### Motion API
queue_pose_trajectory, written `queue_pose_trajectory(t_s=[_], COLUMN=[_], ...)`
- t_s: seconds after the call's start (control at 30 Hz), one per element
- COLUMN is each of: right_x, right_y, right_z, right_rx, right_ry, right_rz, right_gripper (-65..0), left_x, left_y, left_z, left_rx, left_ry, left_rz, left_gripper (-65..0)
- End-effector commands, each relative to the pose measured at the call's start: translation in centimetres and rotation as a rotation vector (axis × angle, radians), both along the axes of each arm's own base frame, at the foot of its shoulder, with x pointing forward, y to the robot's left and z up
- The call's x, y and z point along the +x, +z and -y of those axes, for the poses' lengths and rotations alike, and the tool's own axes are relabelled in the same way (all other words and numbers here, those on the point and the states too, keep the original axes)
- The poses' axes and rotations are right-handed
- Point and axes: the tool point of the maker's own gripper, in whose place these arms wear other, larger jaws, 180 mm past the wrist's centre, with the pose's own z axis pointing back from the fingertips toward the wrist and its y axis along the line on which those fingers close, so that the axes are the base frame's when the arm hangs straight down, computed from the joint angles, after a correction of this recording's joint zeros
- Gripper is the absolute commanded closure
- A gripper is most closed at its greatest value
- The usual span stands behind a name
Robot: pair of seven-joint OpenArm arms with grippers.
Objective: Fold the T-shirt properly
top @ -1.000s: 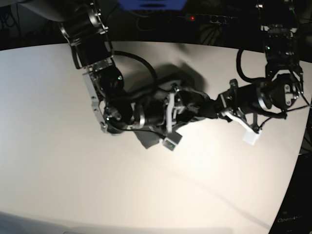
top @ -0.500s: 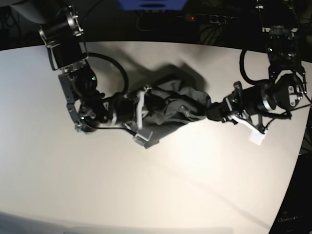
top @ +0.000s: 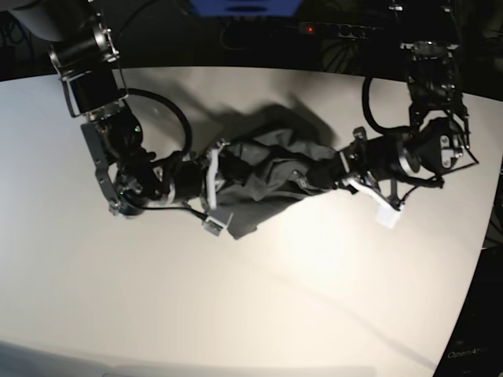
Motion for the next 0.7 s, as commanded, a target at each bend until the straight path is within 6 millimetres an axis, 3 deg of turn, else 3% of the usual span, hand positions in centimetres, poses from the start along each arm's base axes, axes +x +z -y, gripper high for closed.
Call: queue_pose_trajectory(t_s=[0.0,0.23,0.43,0.67], right_x=[1.6,1.7,1.6,1.8], right_y=[2.0,2.0,1.9,1.9], right_z=[-0.5,-0.3,-0.2,0.3], right_rx=[0.042,0.037,0.036,0.024], right_ry=[-0.002,-0.003,-0.003,-0.007], right_rz=[0.057,0.060,0.056,0.061], right_gripper=[-0.3,-0.3,-0.3,-0.3], left_x=[0.6,0.1,0.5,0.7], left_y=[0.8,-3.2,-7.8,-10.9], left_z=[0.9,4.3,3.3,3.7], left_rx=[-0.001,0.134,0.249,0.315], left_ry=[-0.015,-0.077,-0.034,-0.060], left_rz=[0.046,0.047,0.016,0.009], left_gripper=[-1.8,-1.8,-1.8,-1.8])
